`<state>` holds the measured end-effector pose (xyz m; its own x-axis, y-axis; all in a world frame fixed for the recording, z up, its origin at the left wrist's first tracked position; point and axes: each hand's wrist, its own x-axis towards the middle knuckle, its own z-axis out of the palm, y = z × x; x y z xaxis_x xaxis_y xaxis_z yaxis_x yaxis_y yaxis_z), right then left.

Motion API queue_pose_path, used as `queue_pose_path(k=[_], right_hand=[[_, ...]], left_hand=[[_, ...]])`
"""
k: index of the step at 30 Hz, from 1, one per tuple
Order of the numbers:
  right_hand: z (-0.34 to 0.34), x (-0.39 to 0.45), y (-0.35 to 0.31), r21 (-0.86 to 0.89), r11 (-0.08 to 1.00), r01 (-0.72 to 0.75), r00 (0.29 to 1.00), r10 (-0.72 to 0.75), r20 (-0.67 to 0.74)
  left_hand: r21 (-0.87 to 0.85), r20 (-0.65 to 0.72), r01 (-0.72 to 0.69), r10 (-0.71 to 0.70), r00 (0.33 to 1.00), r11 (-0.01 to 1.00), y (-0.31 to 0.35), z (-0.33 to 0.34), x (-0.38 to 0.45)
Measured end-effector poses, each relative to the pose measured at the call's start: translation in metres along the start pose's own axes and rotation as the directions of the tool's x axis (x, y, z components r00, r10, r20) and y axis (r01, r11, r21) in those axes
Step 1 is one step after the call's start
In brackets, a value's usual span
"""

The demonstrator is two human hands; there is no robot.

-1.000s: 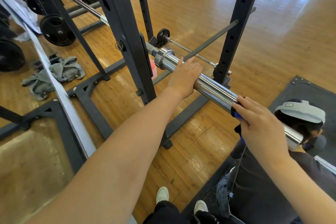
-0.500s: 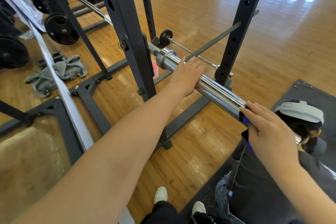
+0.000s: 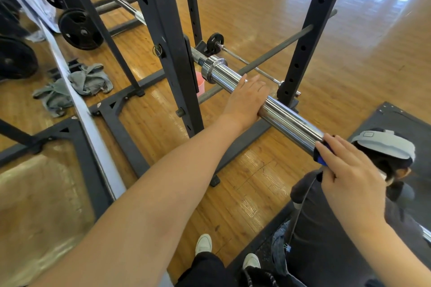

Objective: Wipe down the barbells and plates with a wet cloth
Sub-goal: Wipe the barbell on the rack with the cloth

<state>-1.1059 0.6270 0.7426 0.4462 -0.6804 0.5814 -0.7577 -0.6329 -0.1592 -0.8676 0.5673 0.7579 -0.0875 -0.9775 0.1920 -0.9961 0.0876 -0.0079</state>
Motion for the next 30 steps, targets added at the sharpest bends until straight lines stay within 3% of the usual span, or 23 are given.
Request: queue_pose_path(k=[4,10,14,19,30], right_hand=[[0.005,0.003,0.003,-0.005,0.991,0.134,0.989,-0.134,0.055],[-0.007,-0.001,0.002,0.038,0.999,-0.018,1.000,0.018,0.018],[0.000,-0.001,-0.001,0.003,0.998,0.066,0.996,-0.066,0.053],[-0.012,-0.016,0.013,0.018,0.997,0.068,0.997,-0.069,0.039],[-0.010,-0.005,0.002,0.052,0.993,-0.109,0.993,0.108,0.038]], left_hand=[[0.019,0.096,-0.039,0.037,0.995,0.999,-0.002,-0.009,0.007],[0.016,0.330,-0.096,0.085,0.940,0.995,0.001,-0.034,0.022],[0.033,0.220,-0.141,0.131,0.967,0.989,-0.001,-0.025,0.015],[0.037,0.028,-0.039,0.038,0.999,0.999,-0.005,-0.005,-0.005],[0.065,0.034,-0.008,0.006,0.999,0.998,-0.011,0.003,-0.004]])
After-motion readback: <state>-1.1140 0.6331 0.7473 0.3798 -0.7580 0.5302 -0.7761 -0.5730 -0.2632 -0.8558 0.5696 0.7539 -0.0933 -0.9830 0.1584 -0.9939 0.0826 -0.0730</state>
